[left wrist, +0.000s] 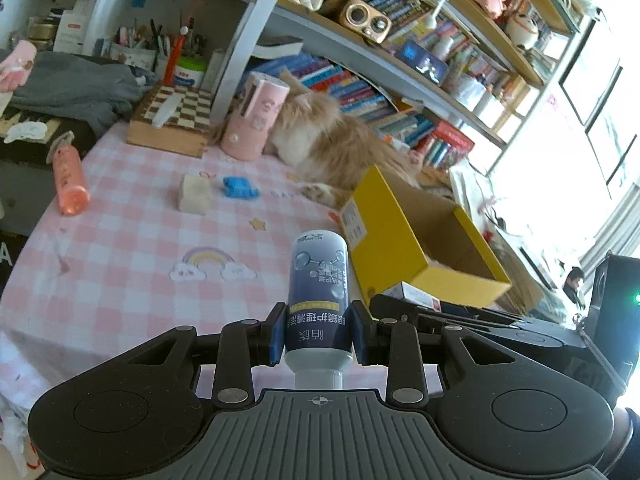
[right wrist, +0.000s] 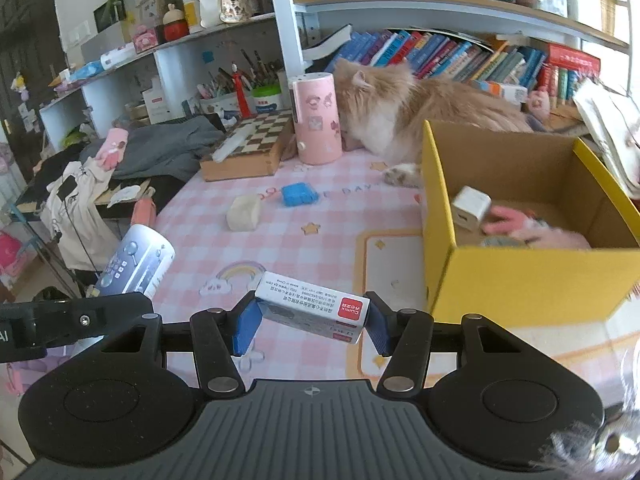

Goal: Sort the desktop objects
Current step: 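Carry the spray bottle and white-red box in both grippers toward the yellow box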

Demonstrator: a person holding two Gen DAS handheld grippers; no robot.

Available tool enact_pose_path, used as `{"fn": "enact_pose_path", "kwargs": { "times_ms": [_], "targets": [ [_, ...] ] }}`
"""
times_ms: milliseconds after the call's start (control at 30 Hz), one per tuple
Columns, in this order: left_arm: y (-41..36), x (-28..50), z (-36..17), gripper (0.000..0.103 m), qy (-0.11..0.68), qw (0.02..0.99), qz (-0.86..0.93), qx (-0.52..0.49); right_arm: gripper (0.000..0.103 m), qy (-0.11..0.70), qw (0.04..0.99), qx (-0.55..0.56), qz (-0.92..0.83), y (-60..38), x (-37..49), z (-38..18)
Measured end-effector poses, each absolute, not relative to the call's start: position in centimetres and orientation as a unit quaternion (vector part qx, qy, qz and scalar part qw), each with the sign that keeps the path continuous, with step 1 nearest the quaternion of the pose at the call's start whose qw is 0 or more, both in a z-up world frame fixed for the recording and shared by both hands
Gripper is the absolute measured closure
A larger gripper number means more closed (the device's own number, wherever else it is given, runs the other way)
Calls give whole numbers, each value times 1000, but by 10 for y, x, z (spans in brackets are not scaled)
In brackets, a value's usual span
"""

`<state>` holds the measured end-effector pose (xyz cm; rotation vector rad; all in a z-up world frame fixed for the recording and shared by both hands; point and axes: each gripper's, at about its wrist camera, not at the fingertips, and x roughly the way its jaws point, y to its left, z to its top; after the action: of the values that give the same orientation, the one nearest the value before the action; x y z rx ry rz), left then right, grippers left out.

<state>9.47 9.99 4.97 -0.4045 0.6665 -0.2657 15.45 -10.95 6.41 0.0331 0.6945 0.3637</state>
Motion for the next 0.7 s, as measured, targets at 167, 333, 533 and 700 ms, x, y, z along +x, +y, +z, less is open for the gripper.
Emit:
{"fn": "enact_pose_path", "kwargs": {
  "times_ms": [167, 333, 533, 700],
  "targets": [
    [95, 80, 47, 72, 331, 912, -145, -195, 51, 343, 925, 19, 165, -114, 131, 60],
    [87, 73, 44, 72, 339, 907, -168, -188, 51, 349, 926, 26, 144, -123, 110, 57],
    [75, 72, 43, 72, 342, 901, -199, -180, 51, 353, 928, 39, 110, -139, 94, 55],
    [61, 77, 42, 72, 349, 892, -232, -171, 51, 353, 931, 50, 78, -154, 82, 55]
  ]
}}
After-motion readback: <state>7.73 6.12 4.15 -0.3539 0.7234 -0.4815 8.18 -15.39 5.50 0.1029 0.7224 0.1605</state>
